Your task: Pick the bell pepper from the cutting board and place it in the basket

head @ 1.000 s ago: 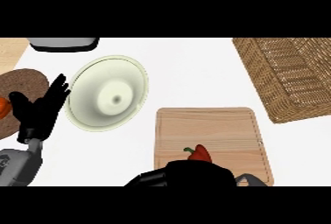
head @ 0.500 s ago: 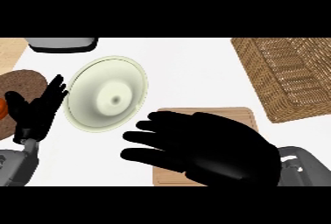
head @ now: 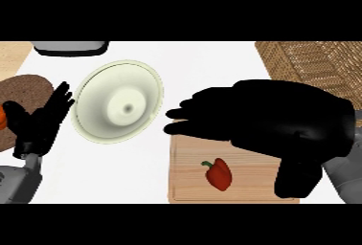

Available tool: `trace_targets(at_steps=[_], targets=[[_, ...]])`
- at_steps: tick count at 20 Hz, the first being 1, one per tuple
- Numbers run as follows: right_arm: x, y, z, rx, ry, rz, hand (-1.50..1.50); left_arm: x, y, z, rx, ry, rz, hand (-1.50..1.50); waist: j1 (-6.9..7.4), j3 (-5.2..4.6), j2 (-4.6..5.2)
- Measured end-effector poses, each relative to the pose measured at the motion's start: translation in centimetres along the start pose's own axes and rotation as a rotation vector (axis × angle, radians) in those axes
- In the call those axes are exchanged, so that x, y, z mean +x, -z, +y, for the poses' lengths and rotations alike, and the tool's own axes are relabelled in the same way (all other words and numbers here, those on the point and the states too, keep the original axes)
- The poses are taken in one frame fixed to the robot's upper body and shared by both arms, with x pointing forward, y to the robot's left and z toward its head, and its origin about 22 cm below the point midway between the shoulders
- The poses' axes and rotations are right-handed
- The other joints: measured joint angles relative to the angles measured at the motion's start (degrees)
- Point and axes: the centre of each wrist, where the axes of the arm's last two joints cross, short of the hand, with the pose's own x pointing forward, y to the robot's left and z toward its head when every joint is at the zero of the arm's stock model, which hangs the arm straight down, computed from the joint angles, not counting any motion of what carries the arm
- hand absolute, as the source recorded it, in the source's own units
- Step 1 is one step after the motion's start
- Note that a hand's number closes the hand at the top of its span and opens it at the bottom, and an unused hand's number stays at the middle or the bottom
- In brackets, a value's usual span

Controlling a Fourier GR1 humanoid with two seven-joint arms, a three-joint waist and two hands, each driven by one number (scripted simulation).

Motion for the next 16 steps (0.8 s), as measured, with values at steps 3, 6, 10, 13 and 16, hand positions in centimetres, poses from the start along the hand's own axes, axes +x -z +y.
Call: trace_targets(at_steps=[3,6,10,13,16], targets=[[-1.1,-0.9,-0.8,0.029,0.047,-0.019,-1.50,0.1,0.4,0.1,0.002,0.001,-0.001,0.00,-0.11,0.02,0.09],[-2.8,-2.3,-1.0,0.037,0.108,-0.045,-1.50,-0.1,0.2,-0.2,-0.003,0.003,-0.004,0.00,-0.01,0.06,0.17],[-4.4,-4.7,0.0,-0.011,0.174,-0.079,-1.50,-0.3,0.4,-0.1,-0.003,-0.002,-0.003,0.00,-0.06,0.10,0.24],[-5.8,-4.8,1.4,-0.027,0.215,-0.090,-1.50,0.7,0.2,-0.5,-0.010,0.004,-0.002,0.00,0.33,0.14,0.34],[-6.4,-4.8,3.4,-0.039,0.230,-0.078,-1.50,0.5,0.5,-0.4,-0.009,-0.002,-0.001,0.00,0.35,0.15,0.43]])
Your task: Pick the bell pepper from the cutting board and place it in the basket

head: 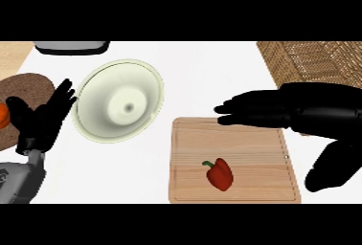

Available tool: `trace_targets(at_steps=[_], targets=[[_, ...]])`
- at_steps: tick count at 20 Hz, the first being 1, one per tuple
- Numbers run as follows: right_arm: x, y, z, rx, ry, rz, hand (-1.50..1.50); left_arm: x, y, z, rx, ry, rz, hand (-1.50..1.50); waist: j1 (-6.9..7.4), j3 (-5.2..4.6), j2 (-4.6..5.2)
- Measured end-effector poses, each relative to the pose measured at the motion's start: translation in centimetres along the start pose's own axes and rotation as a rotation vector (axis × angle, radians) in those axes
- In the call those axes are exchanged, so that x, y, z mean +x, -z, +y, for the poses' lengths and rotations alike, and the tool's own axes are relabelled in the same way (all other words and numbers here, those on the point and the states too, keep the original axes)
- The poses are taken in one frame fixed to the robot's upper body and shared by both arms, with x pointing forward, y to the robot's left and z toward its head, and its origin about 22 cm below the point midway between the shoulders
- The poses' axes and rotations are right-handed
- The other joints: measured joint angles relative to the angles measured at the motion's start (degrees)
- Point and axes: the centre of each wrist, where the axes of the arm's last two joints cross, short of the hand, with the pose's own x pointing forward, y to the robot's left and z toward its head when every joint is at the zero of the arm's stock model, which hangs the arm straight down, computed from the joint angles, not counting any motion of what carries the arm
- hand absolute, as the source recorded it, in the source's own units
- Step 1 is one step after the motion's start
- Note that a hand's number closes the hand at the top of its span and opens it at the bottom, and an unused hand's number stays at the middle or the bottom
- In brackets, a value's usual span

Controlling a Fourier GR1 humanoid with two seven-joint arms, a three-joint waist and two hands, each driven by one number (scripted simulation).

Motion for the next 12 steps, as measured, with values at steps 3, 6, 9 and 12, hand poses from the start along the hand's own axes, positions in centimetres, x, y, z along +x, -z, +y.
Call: trace_targets(at_steps=[3,6,9,12], targets=[[-1.2,0.5,2.1,-0.023,0.013,0.006,-1.50,-0.2,-0.2,-0.2,-0.002,0.005,-0.003,0.00,0.19,0.03,0.06],[-2.1,1.9,4.6,-0.045,0.021,-0.007,-1.50,0.1,0.0,-0.2,-0.001,0.000,-0.009,0.00,0.26,0.03,0.09],[-3.4,3.4,7.2,-0.070,0.040,-0.027,-1.50,-0.1,0.0,-0.3,-0.005,0.000,-0.007,0.00,0.24,0.02,0.07],[-4.8,4.9,9.8,-0.087,0.084,-0.056,-1.50,0.0,-0.3,0.2,-0.009,0.000,-0.007,0.00,0.29,0.01,0.03]])
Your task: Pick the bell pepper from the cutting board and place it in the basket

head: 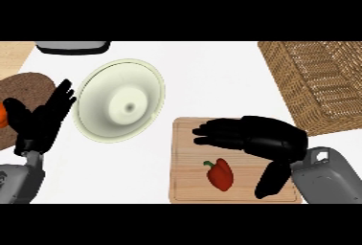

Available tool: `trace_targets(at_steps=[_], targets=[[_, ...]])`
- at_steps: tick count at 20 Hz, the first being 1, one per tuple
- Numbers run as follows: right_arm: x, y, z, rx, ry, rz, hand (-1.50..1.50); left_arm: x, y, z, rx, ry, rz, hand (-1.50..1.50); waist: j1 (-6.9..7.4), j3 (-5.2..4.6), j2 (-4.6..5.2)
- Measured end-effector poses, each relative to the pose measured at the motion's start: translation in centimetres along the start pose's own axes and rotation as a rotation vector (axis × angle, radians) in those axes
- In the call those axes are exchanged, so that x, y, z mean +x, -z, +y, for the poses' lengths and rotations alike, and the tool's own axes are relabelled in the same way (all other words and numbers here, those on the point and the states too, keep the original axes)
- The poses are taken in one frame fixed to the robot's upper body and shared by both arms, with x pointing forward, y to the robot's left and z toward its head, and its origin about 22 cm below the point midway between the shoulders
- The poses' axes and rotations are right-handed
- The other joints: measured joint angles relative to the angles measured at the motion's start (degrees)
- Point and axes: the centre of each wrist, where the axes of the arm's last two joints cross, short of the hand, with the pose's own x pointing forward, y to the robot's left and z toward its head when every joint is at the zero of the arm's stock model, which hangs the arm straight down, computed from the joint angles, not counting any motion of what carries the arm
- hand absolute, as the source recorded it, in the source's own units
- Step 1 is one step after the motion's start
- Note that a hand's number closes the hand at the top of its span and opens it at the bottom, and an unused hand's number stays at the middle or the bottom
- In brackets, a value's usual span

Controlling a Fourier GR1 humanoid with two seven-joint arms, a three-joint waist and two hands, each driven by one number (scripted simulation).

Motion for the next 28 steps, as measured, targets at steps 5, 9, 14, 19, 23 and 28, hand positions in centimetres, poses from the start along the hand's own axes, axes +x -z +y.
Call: trace_targets(at_steps=[5,9,14,19,23,28], targets=[[-2.0,2.6,3.4,0.022,0.013,-0.006,-1.50,-0.3,-0.1,0.3,0.005,-0.002,-0.002,0.00,-0.13,-0.03,-0.07],[-3.0,4.0,5.3,0.063,-0.016,0.026,-1.50,0.0,-0.6,0.4,0.003,-0.001,-0.001,0.00,-0.19,-0.04,-0.13],[-4.2,4.8,5.9,0.119,-0.057,0.058,-1.50,0.0,0.2,0.1,0.004,-0.002,0.002,0.00,-0.37,-0.06,-0.13],[-5.3,4.7,6.4,0.129,-0.078,0.068,-1.50,0.0,0.6,0.2,0.007,0.000,0.003,0.00,-0.46,-0.05,-0.16],[-5.9,4.2,6.6,0.119,-0.080,0.070,-1.50,-0.3,-0.2,0.0,0.010,0.001,0.007,0.00,-0.43,-0.07,-0.20],[-6.6,3.8,6.6,0.127,-0.058,0.052,-1.50,0.0,0.0,0.1,0.012,-0.002,0.009,0.00,-0.46,-0.06,-0.17]])
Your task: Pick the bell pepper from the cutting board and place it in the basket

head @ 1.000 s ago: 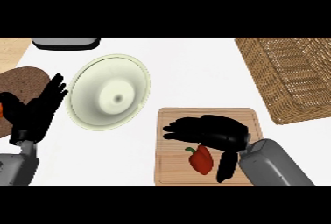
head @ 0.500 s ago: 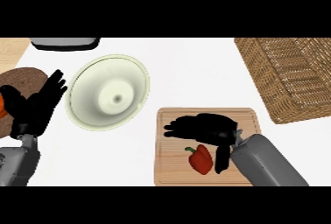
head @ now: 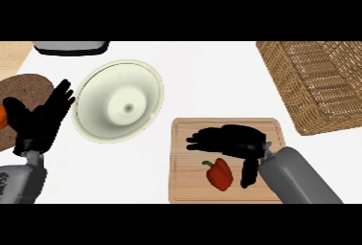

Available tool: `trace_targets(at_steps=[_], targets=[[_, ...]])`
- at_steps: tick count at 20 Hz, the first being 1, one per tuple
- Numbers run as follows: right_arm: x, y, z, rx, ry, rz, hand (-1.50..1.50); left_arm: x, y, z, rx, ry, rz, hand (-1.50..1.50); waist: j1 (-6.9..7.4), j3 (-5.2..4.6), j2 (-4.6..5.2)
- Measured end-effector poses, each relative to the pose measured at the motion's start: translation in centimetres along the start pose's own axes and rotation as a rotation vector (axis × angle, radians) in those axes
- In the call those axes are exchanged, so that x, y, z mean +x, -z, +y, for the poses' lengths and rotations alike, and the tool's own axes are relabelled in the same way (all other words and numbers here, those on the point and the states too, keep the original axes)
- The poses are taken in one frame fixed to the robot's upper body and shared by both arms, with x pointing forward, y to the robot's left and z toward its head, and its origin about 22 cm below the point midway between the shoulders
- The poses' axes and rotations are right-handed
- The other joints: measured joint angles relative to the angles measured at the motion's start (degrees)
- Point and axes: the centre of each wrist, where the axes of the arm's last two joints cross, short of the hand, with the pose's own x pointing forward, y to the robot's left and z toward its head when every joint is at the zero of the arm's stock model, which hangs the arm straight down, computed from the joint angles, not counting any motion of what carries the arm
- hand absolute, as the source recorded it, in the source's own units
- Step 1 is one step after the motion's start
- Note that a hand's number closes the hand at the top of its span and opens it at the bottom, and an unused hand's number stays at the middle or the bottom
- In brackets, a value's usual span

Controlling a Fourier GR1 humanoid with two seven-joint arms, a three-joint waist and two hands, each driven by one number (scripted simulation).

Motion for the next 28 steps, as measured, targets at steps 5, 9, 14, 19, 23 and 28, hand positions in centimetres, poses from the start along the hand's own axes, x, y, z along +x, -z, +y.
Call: trace_targets(at_steps=[5,9,14,19,23,28], targets=[[-0.8,-0.3,1.2,0.013,-0.011,-0.018,-1.50,-0.3,0.1,-0.5,0.002,0.003,-0.002,0.00,0.02,0.00,0.01],[-0.5,-0.5,2.0,0.015,-0.037,-0.005,-1.50,-0.4,0.2,-0.3,-0.002,-0.001,-0.004,0.00,-0.08,-0.01,-0.01],[-0.9,0.3,2.7,0.020,-0.068,0.004,-1.50,-0.3,0.2,-0.2,-0.005,0.002,-0.007,0.00,-0.03,0.00,-0.01],[-0.3,1.4,3.6,0.051,-0.122,-0.010,1.50,-1.0,0.0,-0.2,-0.009,0.003,-0.005,0.00,-0.07,-0.02,-0.03],[-0.3,1.5,4.1,0.079,-0.172,-0.026,1.50,-0.4,0.0,-0.2,-0.003,0.001,-0.004,0.00,-0.06,-0.08,-0.09],[-0.9,2.0,4.0,0.054,-0.185,0.014,1.50,0.0,0.2,0.0,-0.005,-0.002,-0.008,0.00,0.11,-0.24,-0.25]])
